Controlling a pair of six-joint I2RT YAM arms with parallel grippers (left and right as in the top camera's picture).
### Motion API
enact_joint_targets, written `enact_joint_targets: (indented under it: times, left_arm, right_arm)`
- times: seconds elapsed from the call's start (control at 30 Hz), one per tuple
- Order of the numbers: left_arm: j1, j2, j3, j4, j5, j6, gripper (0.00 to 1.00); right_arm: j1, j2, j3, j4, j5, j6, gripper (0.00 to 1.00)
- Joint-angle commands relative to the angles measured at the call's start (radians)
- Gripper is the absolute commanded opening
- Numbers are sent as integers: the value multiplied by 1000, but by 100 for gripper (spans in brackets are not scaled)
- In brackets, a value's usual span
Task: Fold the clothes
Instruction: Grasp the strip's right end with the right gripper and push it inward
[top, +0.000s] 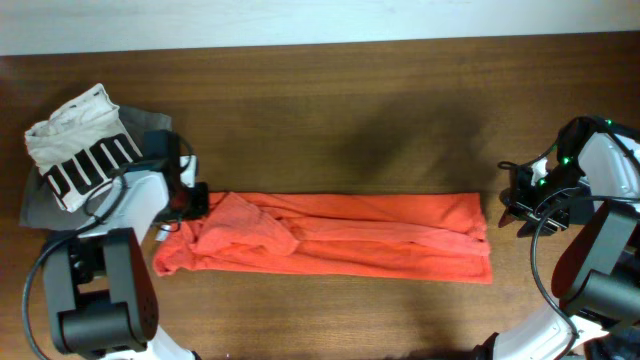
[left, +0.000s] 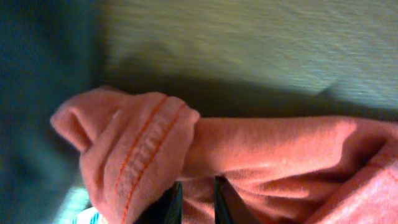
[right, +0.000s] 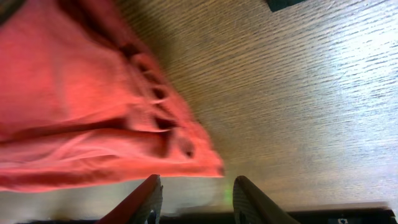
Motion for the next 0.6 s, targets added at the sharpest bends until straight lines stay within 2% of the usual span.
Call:
enact_joint_targets:
  times: [0.0, 0.07, 0.2, 0.27, 0.4, 0.57]
  left_arm:
    - [48, -2, -19, 7, -40, -24, 19]
    - [54, -2, -19, -2, -15, -24, 19]
    - [52, -2, -19, -17, 60, -24, 31]
    - [51, -2, -19, -23, 96, -24, 37]
    - [51, -2, -19, -28, 99, -25, 38]
    - [51, -2, -19, -28, 100, -25, 41]
  right_arm:
    - [3, -22, -6, -8, -38, -30, 42]
    - [3, -22, -6, -16, -79, -70, 42]
    - [3, -22, -6, -32, -139, -127, 43]
    - [3, -22, -7, -51, -181, -172, 48]
    - [3, -22, -23, -73, -248, -256, 52]
    - [4, -21, -98, -40, -249, -257, 59]
